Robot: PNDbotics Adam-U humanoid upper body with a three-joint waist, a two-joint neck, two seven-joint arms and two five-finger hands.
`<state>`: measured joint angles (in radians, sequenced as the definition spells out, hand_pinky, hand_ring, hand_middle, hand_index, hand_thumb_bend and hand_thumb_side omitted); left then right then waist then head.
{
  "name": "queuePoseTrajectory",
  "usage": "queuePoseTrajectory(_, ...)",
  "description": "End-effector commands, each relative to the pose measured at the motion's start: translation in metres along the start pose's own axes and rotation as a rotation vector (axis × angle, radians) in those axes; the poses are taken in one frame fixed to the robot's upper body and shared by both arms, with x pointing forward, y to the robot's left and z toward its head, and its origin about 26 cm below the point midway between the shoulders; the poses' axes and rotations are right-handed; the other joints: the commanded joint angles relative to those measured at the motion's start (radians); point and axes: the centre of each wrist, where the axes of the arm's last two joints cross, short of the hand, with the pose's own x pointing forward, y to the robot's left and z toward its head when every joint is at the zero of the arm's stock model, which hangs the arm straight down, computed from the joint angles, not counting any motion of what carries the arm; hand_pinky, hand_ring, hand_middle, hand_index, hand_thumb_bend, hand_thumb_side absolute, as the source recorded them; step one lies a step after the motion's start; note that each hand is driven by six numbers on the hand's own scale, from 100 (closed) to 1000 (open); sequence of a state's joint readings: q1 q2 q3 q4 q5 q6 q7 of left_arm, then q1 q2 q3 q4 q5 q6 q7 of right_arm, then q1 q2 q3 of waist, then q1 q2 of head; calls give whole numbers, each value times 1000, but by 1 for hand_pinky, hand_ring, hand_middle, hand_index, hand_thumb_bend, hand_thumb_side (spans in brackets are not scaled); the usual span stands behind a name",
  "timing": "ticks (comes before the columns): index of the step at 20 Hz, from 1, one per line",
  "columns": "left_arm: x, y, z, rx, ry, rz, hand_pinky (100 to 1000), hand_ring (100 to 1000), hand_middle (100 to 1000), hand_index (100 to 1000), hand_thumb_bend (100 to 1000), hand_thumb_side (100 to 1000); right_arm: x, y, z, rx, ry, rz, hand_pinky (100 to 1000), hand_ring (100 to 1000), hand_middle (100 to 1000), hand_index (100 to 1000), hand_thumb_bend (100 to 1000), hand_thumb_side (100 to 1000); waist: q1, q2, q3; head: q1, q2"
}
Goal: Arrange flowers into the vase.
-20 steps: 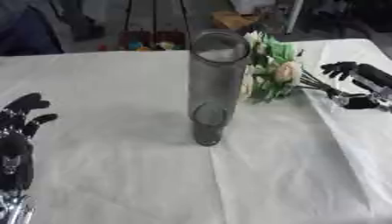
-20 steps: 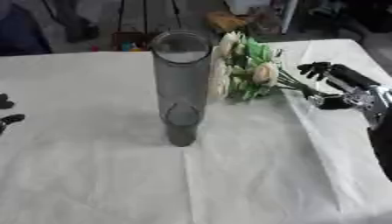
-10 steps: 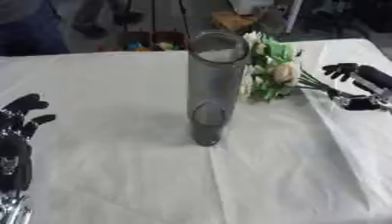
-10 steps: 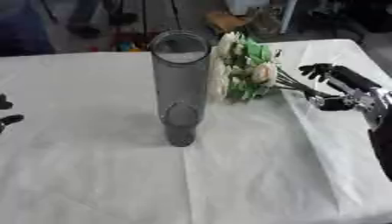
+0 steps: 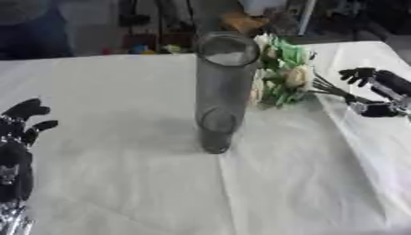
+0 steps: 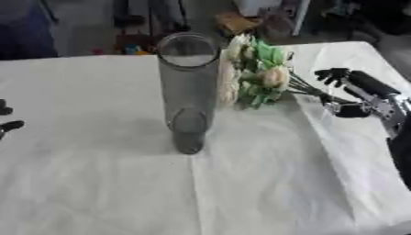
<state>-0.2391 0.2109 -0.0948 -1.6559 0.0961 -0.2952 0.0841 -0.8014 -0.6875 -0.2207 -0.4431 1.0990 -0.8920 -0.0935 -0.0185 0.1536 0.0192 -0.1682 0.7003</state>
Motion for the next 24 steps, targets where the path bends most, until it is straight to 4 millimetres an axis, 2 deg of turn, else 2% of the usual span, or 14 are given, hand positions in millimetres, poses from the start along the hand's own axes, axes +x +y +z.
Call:
queuePoseTrajectory(1,8,0,-7,-8,-38,-1,712,931,635,793,963,767,-9,-23,7,-17,18,48,668,755,782,952,144,103,-1,-18,-1,0,-11)
queuePoseTrajectory(8,8,0,-7,-7,-37,0,712,931,635,793,963,768,-9,-22,7,-29,21,45,661,745,774,949,132,105,-2,-18,-3,-1,-13)
queuePoseTrajectory(10,7,-1,-7,-8,-36,1,712,931,635,793,964,768,-8,-22,6,-32,20,46,639,680,726,923,132,105,-2,-18,-4,-2,-15)
queuePoseTrajectory(13,7,0,-7,-8,-36,0,712,931,635,793,964,768,-8,-22,6,-33,22,49,635,660,693,905,126,104,-2,-17,-4,-1,-12)
queuePoseTrajectory(19,7,0,-7,-8,-36,-1,712,931,635,793,965,768,-9,-22,7,-41,28,51,644,713,734,923,127,102,-3,-16,0,0,-10)
queuePoseTrajectory(24,7,0,-7,-9,-37,1,712,932,635,793,966,767,-9,-22,7,-59,43,51,643,722,750,932,126,100,-1,-13,8,-4,-12)
